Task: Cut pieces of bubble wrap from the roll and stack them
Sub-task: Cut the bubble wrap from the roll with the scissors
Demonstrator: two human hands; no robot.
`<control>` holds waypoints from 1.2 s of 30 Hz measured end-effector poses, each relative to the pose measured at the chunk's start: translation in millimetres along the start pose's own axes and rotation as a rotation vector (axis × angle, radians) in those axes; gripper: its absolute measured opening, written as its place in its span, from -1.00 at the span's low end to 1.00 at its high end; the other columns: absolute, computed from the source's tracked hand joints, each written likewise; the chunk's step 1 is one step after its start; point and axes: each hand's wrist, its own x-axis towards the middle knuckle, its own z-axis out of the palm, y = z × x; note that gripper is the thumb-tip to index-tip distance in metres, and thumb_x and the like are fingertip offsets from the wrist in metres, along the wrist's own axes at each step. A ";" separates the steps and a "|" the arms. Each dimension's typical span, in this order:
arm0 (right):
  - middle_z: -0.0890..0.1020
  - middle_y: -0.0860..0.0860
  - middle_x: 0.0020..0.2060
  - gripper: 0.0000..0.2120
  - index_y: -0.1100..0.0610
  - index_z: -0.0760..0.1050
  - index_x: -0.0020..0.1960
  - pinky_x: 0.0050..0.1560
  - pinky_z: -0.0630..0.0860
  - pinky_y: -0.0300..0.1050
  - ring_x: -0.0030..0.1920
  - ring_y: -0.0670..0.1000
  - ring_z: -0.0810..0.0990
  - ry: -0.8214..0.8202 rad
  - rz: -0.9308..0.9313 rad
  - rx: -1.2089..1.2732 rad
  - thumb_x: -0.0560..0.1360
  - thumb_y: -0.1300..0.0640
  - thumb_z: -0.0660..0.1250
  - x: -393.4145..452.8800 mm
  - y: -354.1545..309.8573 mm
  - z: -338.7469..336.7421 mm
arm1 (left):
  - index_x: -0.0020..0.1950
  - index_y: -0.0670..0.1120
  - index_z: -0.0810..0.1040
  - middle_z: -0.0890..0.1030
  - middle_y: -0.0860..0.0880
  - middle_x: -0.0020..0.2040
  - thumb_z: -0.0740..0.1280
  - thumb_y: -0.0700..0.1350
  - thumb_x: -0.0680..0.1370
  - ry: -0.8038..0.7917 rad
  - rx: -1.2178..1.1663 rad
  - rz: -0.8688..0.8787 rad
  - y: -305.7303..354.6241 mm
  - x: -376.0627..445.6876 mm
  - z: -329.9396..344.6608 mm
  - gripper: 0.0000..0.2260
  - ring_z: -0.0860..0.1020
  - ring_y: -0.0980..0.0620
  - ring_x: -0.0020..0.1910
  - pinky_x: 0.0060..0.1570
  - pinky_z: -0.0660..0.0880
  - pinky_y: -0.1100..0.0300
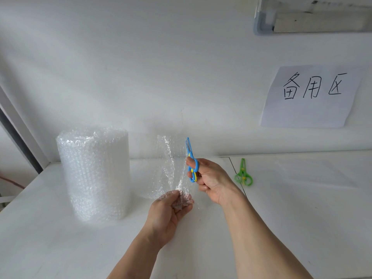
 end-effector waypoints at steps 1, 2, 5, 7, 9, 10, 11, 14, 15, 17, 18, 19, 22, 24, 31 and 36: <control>0.60 0.04 -0.36 -0.72 0.06 0.60 -0.08 -0.55 0.13 -0.27 -0.54 -0.12 0.25 0.000 -0.007 -0.002 0.35 -0.10 0.53 0.5 -0.6 -0.3 | -0.01 -0.28 0.51 0.59 -0.28 -0.14 0.18 -0.27 0.63 0.000 -0.003 -0.002 0.0 0.0 0.2 -0.86 0.64 -0.13 -0.22 -0.20 0.62 0.09; 0.60 0.04 -0.37 -0.72 0.06 0.60 -0.09 -0.55 0.12 -0.27 -0.54 -0.12 0.25 -0.001 -0.010 -0.006 0.35 -0.10 0.53 0.7 -1.3 -0.8 | -0.02 -0.28 0.51 0.60 -0.28 -0.15 0.18 -0.27 0.63 -0.001 -0.006 -0.004 0.2 -0.2 0.3 -0.86 0.64 -0.13 -0.22 -0.20 0.62 0.09; 0.60 0.04 -0.36 -0.71 0.07 0.60 -0.07 -0.54 0.12 -0.27 -0.52 -0.11 0.25 -0.006 -0.002 -0.013 0.36 -0.10 0.52 0.3 -3.4 -1.1 | -0.03 -0.29 0.51 0.60 -0.28 -0.16 0.18 -0.27 0.63 0.003 -0.010 -0.008 0.6 0.0 0.5 -0.85 0.64 -0.13 -0.23 -0.20 0.62 0.08; 0.61 0.04 -0.35 -0.71 0.07 0.59 -0.06 -0.54 0.12 -0.28 -0.50 -0.11 0.24 -0.006 0.000 -0.011 0.37 -0.12 0.50 0.0 -5.1 -1.2 | -0.04 -0.29 0.51 0.61 -0.28 -0.16 0.18 -0.27 0.63 0.003 -0.011 -0.011 0.2 0.0 0.3 -0.85 0.64 -0.13 -0.23 -0.20 0.62 0.08; 0.62 0.03 -0.35 -0.69 0.07 0.59 -0.05 -0.55 0.13 -0.28 -0.51 -0.11 0.24 -0.005 -0.004 -0.017 0.37 -0.13 0.50 0.4 -7.3 -1.2 | -0.03 -0.29 0.51 0.60 -0.28 -0.15 0.18 -0.27 0.63 -0.001 -0.010 -0.013 0.1 -0.1 0.5 -0.86 0.64 -0.13 -0.23 -0.19 0.62 0.08; 0.61 0.03 -0.35 -0.68 0.07 0.59 -0.04 -0.55 0.13 -0.28 -0.52 -0.12 0.24 -0.002 -0.007 -0.021 0.36 -0.13 0.50 0.8 -8.1 -1.5 | -0.02 -0.28 0.50 0.60 -0.28 -0.15 0.18 -0.27 0.63 -0.001 -0.010 -0.014 0.2 -0.2 0.5 -0.86 0.64 -0.13 -0.22 -0.19 0.62 0.08; 0.61 0.03 -0.35 -0.67 0.08 0.59 -0.04 -0.55 0.13 -0.28 -0.53 -0.12 0.23 0.000 -0.011 -0.023 0.35 -0.13 0.51 1.0 -8.7 -1.8 | -0.02 -0.28 0.50 0.60 -0.28 -0.15 0.18 -0.27 0.63 0.000 -0.010 -0.015 0.2 -0.1 0.3 -0.86 0.64 -0.13 -0.22 -0.20 0.62 0.08; 0.59 0.02 -0.35 -0.67 0.08 0.61 -0.03 -0.55 0.13 -0.28 -0.54 -0.13 0.23 0.000 -0.017 -0.027 0.35 -0.13 0.51 1.1 -10.1 -2.9 | 0.01 -0.27 0.50 0.59 -0.28 -0.15 0.18 -0.27 0.63 -0.002 -0.010 -0.011 0.4 0.2 0.4 -0.87 0.64 -0.13 -0.23 -0.19 0.63 0.08; 0.60 0.02 -0.35 -0.68 0.08 0.61 -0.04 -0.55 0.13 -0.28 -0.53 -0.13 0.23 0.002 -0.014 -0.028 0.36 -0.12 0.51 0.9 -10.2 -2.9 | 0.02 -0.27 0.49 0.59 -0.28 -0.15 0.18 -0.27 0.63 -0.002 -0.012 -0.011 0.4 0.7 0.1 -0.88 0.64 -0.13 -0.23 -0.18 0.63 0.08; 0.61 0.03 -0.34 -0.69 0.07 0.59 -0.05 -0.54 0.12 -0.29 -0.51 -0.12 0.24 0.008 -0.008 -0.023 0.37 -0.13 0.50 1.2 -10.2 -2.4 | 0.04 -0.28 0.50 0.60 -0.28 -0.15 0.18 -0.27 0.63 -0.001 -0.017 -0.016 0.1 1.5 -0.6 -0.87 0.64 -0.14 -0.22 -0.16 0.63 0.06; 0.61 0.03 -0.34 -0.68 0.06 0.59 -0.05 -0.54 0.12 -0.29 -0.49 -0.12 0.25 0.009 -0.007 -0.019 0.37 -0.14 0.49 1.3 -10.4 -2.4 | 0.05 -0.29 0.50 0.61 -0.28 -0.14 0.18 -0.27 0.63 -0.001 -0.016 -0.017 -0.2 1.7 -0.9 -0.87 0.64 -0.14 -0.22 -0.14 0.63 0.05; 0.62 0.02 -0.33 -0.68 0.06 0.59 -0.06 -0.54 0.12 -0.29 -0.49 -0.12 0.25 0.008 -0.007 -0.016 0.36 -0.16 0.49 1.6 -10.8 -2.4 | 0.05 -0.30 0.50 0.61 -0.28 -0.14 0.18 -0.27 0.63 -0.004 -0.014 -0.018 -0.4 1.8 -0.8 -0.86 0.64 -0.14 -0.21 -0.13 0.63 0.05; 0.60 0.02 -0.35 -0.68 0.05 0.58 -0.07 -0.55 0.12 -0.29 -0.51 -0.13 0.24 0.001 -0.014 -0.018 0.36 -0.16 0.49 2.1 -13.9 -2.3 | 0.06 -0.30 0.50 0.62 -0.27 -0.15 0.18 -0.27 0.63 -0.005 -0.009 -0.014 -0.5 1.6 -1.2 -0.85 0.64 -0.14 -0.21 -0.11 0.63 0.04; 0.59 0.00 -0.37 -0.67 0.06 0.59 -0.04 -0.55 0.12 -0.29 -0.53 -0.14 0.22 -0.003 -0.022 -0.022 0.36 -0.15 0.49 2.3 -15.5 -2.4 | 0.06 -0.30 0.50 0.62 -0.27 -0.16 0.18 -0.26 0.63 -0.002 -0.005 -0.012 -0.5 1.7 -1.4 -0.85 0.64 -0.13 -0.20 -0.11 0.62 0.05; 0.61 0.01 -0.35 -0.66 0.05 0.59 -0.04 -0.55 0.14 -0.30 -0.50 -0.13 0.26 -0.016 -0.023 -0.033 0.36 -0.17 0.48 2.6 -18.4 -1.5 | 0.04 -0.30 0.50 0.61 -0.26 -0.18 0.18 -0.26 0.63 -0.007 -0.006 -0.009 -0.3 0.6 -0.8 -0.86 0.64 -0.14 -0.21 -0.12 0.61 0.05; 0.59 0.00 -0.37 -0.65 0.06 0.59 -0.05 -0.56 0.13 -0.30 -0.53 -0.14 0.23 -0.011 -0.039 -0.022 0.32 -0.17 0.50 2.0 -21.6 -1.1 | 0.03 -0.29 0.49 0.61 -0.26 -0.17 0.18 -0.26 0.63 -0.005 -0.018 -0.014 0.1 1.0 0.1 -0.86 0.63 -0.14 -0.21 -0.13 0.62 0.06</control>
